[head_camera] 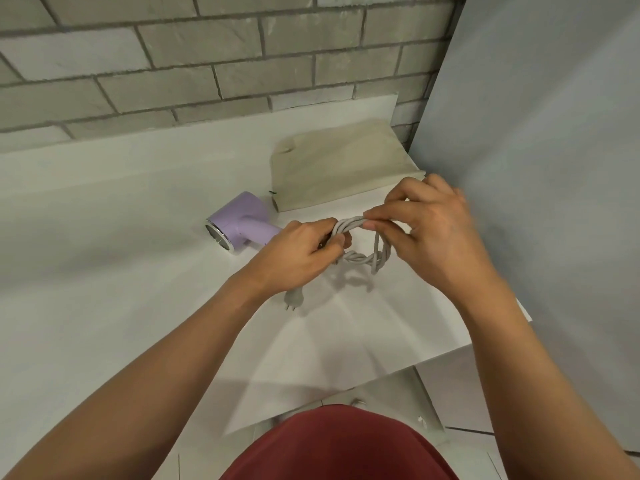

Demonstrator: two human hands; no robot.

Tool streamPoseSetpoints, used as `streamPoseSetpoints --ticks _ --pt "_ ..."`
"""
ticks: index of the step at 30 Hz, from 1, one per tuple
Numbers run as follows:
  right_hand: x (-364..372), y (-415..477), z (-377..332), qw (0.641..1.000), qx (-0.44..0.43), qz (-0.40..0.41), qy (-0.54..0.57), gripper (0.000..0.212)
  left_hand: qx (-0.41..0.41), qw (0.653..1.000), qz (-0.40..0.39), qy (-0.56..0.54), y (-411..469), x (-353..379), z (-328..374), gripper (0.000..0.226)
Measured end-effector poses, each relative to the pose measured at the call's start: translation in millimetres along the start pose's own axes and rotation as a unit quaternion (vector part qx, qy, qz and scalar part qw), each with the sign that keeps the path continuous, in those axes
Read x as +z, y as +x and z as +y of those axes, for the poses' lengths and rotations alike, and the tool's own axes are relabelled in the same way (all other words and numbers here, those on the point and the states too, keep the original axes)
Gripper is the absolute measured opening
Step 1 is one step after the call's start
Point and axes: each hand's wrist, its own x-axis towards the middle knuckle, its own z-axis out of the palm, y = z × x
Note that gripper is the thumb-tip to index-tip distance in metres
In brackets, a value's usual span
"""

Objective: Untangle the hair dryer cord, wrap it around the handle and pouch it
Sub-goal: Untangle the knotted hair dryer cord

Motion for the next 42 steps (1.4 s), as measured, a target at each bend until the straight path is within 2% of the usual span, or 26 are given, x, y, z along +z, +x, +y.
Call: streamPoseSetpoints --ticks 5,7,9,11,13,14,16,18,24,27,31,34,38,42 --pt "-17.0 2.7 10.4 0.982 0.107 0.074 0.136 0.010 -0.013 1.000 -0.006 -0.016 -3.0 -2.0 -7.7 0.029" --pt "-21.4 5.2 11.7 0.979 0.138 0.061 0.136 0.010 -0.012 1.000 0.004 -0.009 -3.0 -1.2 -8.6 0.029" --pt "-21.3 7.8 11.3 0.990 0.131 0.015 0.057 0.012 -0.012 1.000 0.008 -0.010 -2.3 1.0 -9.2 0.029" --pt "-18.3 8.5 3.2 0.994 0.097 -0.018 -0.049 0.025 -0.007 1.000 0.006 -0.009 -3.1 3.9 -9.6 0.031" --pt "-13.4 7.0 -7.0 0.992 0.027 -0.054 -0.109 0.039 -0.009 1.000 0.008 -0.009 -3.7 4.4 -8.9 0.030" --pt "-9.0 5.5 -12.6 0.990 -0.008 -0.074 -0.118 0.037 -0.012 1.000 0.010 -0.010 -3.7 3.5 -8.5 0.029" --pt "-0.4 3.4 -19.4 0.987 -0.042 -0.107 -0.115 0.022 -0.018 1.000 0.011 -0.011 -4.1 1.1 -7.9 0.027" --pt "1.9 5.2 -17.2 0.988 -0.031 -0.123 -0.094 0.018 -0.019 1.000 0.000 -0.013 -6.1 -0.6 -7.9 0.027" --pt "-4.8 5.4 0.8 0.995 0.002 -0.097 0.027 0.010 0.025 0.999 -0.018 0.042 -4.8 1.5 -3.4 0.017" --pt "-7.3 2.6 2.2 0.994 0.019 -0.103 0.018 0.008 0.044 0.998 0.013 0.036 -2.6 7.2 -2.1 0.011" --pt "-9.6 2.2 1.6 0.987 0.025 -0.155 -0.020 0.008 0.084 0.993 0.080 0.024 -3.8 13.8 -2.3 0.012" --pt "-14.3 2.0 2.2 0.985 0.023 -0.170 -0.015 0.008 0.072 0.993 0.090 0.022 -5.0 19.1 -1.5 0.012" --pt "-10.3 2.9 -3.6 0.972 0.024 -0.222 -0.070 0.012 0.029 0.995 0.091 0.016 -7.4 27.3 2.2 0.012" --pt "-21.6 7.0 8.4 0.972 0.082 -0.222 -0.011 0.015 0.021 0.996 0.087 0.002 -5.6 25.9 2.4 0.012"
